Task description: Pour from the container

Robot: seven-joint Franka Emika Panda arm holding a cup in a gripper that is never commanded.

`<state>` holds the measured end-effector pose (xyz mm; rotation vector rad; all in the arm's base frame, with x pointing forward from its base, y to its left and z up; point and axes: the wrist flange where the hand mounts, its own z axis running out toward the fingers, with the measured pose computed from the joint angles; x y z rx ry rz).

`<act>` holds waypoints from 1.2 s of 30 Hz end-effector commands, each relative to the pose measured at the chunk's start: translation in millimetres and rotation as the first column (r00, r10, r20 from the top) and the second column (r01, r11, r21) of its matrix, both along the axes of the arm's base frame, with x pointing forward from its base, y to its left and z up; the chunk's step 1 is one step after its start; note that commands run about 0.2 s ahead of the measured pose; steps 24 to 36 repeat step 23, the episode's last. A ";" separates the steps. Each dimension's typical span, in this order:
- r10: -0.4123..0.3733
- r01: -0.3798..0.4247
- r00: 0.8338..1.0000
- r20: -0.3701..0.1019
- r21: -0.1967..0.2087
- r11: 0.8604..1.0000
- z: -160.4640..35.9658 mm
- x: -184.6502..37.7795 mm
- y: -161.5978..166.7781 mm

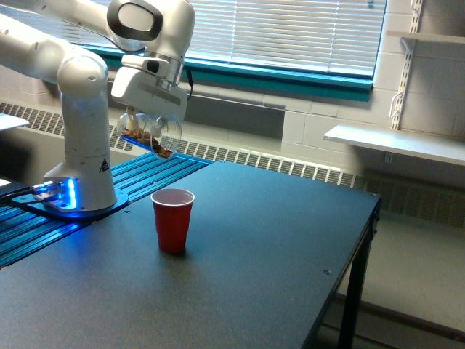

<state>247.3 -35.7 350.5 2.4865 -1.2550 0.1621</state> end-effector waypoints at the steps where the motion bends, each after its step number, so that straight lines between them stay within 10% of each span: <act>1: -0.029 0.024 0.997 -0.066 -0.080 0.996 -4.1 16.8 -15.5; 36: -0.009 0.004 0.998 -0.066 -0.071 0.997 -5.2 16.9 -13.1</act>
